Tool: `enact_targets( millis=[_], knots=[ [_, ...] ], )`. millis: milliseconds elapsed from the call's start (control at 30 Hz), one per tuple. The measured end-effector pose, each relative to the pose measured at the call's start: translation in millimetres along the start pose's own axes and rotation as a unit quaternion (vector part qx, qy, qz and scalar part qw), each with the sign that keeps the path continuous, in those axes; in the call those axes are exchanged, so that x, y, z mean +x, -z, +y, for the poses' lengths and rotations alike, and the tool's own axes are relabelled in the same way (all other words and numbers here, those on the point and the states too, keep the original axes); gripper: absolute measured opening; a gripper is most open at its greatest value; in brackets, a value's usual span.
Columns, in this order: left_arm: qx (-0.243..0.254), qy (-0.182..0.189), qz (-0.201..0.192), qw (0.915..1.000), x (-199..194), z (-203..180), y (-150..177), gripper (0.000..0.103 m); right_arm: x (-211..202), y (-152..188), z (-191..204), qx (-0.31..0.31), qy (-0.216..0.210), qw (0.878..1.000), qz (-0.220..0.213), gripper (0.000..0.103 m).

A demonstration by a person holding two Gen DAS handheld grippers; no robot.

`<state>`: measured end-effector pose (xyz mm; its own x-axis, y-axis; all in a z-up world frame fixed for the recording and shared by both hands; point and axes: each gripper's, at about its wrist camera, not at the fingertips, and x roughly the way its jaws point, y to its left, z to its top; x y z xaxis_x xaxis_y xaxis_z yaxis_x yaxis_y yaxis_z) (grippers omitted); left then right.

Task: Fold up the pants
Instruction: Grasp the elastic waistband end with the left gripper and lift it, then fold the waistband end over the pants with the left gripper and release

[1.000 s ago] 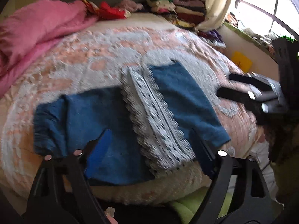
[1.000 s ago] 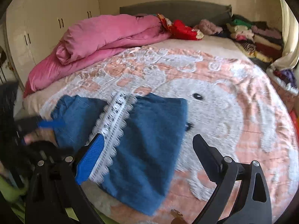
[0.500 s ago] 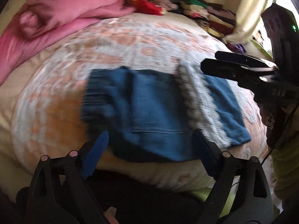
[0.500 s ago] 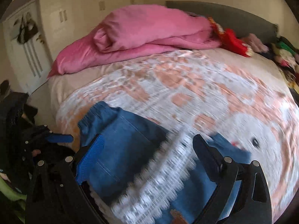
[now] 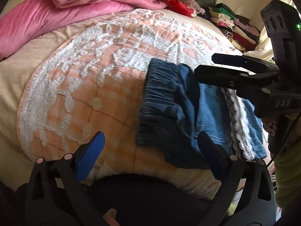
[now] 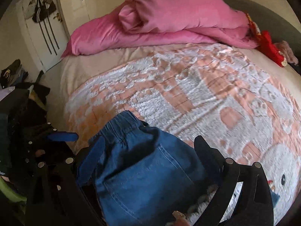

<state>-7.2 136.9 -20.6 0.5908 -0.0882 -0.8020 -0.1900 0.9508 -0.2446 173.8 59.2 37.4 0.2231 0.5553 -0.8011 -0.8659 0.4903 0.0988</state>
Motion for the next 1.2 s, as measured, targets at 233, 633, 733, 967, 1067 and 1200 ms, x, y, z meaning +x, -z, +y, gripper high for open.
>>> enact_targets(
  millis=[233, 633, 733, 967, 1067, 1200],
  knots=[
    [-0.006, 0.008, 0.009, 0.9999, 11, 6, -3, 0.092, 30, -9, 7, -0.015, -0.018, 0.999, 0.035, 0.095],
    [-0.019, 0.008, 0.015, 0.9997, 18, 12, -5, 0.092, 65, -2, 6, -0.002, -0.110, 0.992, 0.069, 0.049],
    [-0.022, 0.009, 0.014, 0.9996, 16, 11, -5, 0.092, 51, -1, 5, -0.001, -0.107, 0.993, 0.054, 0.032],
    [-0.032, 0.049, -0.004, 0.9982, 6, 0, -9, 0.092, -12, 12, -25, 0.046, -0.127, 0.991, -0.022, 0.029],
    [-0.043, 0.084, -0.004, 0.9955, 6, -9, -11, 0.093, -40, 20, -43, 0.073, -0.134, 0.987, -0.051, 0.029],
    [-0.049, 0.137, 0.014, 0.9892, 17, -29, -15, 0.093, -71, 33, -62, 0.089, -0.128, 0.985, -0.080, 0.029]
  ],
)
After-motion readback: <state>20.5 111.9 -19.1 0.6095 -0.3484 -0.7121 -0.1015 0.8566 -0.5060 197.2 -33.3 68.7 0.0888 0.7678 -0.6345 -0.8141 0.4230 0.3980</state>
